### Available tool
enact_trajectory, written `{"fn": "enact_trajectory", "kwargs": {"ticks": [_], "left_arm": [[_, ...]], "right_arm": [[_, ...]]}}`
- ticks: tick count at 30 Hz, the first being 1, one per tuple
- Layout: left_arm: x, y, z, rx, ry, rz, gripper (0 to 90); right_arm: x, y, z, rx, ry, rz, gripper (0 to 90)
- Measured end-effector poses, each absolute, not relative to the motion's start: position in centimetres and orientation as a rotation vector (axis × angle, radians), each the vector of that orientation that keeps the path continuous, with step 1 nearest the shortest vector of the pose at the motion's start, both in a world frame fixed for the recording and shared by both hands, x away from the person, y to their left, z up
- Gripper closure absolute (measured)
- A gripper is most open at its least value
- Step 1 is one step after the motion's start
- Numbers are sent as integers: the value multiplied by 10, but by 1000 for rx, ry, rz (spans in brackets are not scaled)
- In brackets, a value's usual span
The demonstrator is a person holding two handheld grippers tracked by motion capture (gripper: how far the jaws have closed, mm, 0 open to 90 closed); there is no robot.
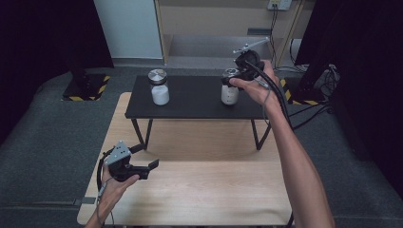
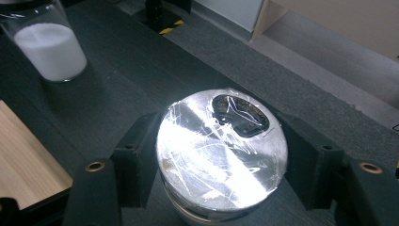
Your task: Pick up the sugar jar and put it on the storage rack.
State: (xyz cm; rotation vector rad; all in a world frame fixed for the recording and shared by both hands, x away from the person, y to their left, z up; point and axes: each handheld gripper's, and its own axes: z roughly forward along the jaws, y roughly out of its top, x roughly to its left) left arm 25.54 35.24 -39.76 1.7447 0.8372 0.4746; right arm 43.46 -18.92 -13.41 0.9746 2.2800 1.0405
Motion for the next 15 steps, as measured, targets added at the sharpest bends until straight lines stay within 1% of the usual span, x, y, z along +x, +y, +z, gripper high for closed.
{"fn": "enact_trajectory", "kwargs": {"ticks": [6, 13, 15], "left_arm": [[253, 352, -398, 1737, 836, 480, 79], [254, 351, -398, 1746, 833, 473, 79], [254, 352, -398, 1746, 832, 474, 79]], "right_arm": [[446, -187, -140, 1000, 2289, 1038, 346], [451, -198, -149, 1065, 2262, 1112, 335], [448, -204, -156, 1094, 2223, 1175, 212]]}}
